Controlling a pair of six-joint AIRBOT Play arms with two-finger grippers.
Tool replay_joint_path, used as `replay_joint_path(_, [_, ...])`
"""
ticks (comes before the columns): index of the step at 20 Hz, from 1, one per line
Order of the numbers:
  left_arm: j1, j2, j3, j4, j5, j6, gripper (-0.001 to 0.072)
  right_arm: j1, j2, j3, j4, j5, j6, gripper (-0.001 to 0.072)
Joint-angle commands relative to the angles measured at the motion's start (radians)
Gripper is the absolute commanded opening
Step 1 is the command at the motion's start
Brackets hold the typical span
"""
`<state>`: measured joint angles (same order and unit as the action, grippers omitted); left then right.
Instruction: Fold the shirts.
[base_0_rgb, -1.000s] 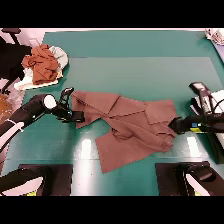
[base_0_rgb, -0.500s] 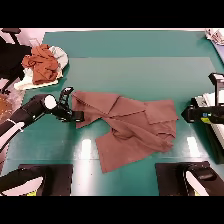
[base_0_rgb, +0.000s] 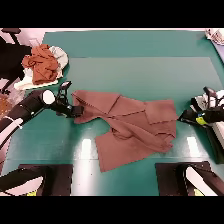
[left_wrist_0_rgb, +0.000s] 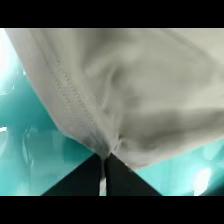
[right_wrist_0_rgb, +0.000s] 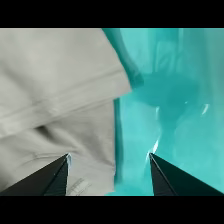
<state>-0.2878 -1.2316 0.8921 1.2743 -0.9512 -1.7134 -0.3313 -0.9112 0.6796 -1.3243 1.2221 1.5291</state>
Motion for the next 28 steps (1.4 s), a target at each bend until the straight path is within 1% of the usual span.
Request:
replay_joint_path(1, [0.0,0.001,0.068,-0.003,-0.032,-0.015,0.0029,-0.065,-0.051,-0.092,0.047,-0.032,-0.084,0.0566])
replay_joint_path(5, [0.0,0.001,0.121,-0.003,-0.051,-0.041,0.0029,-0.074,0.002,-0.192,0.052,-0.084,-0.087,0.0564])
replay_joint_path(7, [0.0,0.001,0.124,-0.003,-0.047,-0.042,0.0029,-0.074,0.027,-0.234,0.117,-0.106,-0.087,0.0562])
replay_joint_path(9, [0.0,0.001,0.124,-0.003,-0.042,-0.06,0.0029,-0.073,0.06,-0.279,0.227,-0.155,-0.088,0.0556])
replay_joint_path(10, [0.0,0.001,0.124,-0.004,-0.033,-0.073,0.0029,-0.073,0.074,-0.298,0.263,-0.188,-0.088,0.0535])
replay_joint_path(12, [0.0,0.001,0.124,-0.026,-0.008,-0.096,0.0029,-0.073,0.09,-0.32,0.314,-0.245,-0.088,0.053])
replay_joint_path(14, [0.0,0.001,0.124,-0.067,0.023,-0.096,0.0028,-0.072,0.056,-0.31,0.36,-0.247,-0.091,0.0519])
replay_joint_path(15, [0.0,0.001,0.124,-0.091,0.037,-0.096,0.0029,-0.06,0.026,-0.306,0.373,-0.251,-0.093,0.0488])
replay_joint_path(16, [0.0,0.001,0.124,-0.113,0.049,-0.096,0.0029,-0.036,-0.006,-0.296,0.385,-0.253,-0.109,0.0342])
replay_joint_path(17, [0.0,0.001,0.127,-0.128,0.054,-0.096,0.0029,-0.004,-0.042,-0.277,0.394,-0.251,-0.127,0.0168])
replay_joint_path(18, [0.0,0.001,0.132,-0.132,0.052,-0.097,0.0029,0.043,-0.076,-0.243,0.39,-0.243,-0.133,0.0041])
replay_joint_path(19, [0.0,0.001,0.145,-0.13,0.045,-0.097,0.0028,0.091,-0.101,-0.193,0.386,-0.224,-0.157,0.0021])
replay_joint_path(20, [0.003,0.001,0.162,-0.131,0.039,-0.097,0.0028,0.131,-0.114,-0.137,0.38,-0.202,-0.17,0.002])
replay_joint_path(22, [0.025,0.001,0.216,-0.135,0.003,-0.13,0.0028,0.187,-0.112,-0.005,0.346,-0.164,-0.169,0.0019])
replay_joint_path(25, [0.082,0.001,0.313,-0.132,-0.067,-0.137,0.0028,0.216,-0.085,0.155,0.233,-0.156,-0.169,0.0018])
replay_joint_path(27, [0.126,0.001,0.382,-0.132,-0.052,-0.143,0.0028,0.215,-0.088,0.248,0.159,-0.165,-0.17,0.0018])
replay_joint_path(28, [0.147,0.001,0.42,-0.133,-0.017,-0.175,0.0028,0.215,-0.096,0.299,0.143,-0.165,-0.171,0.0017])
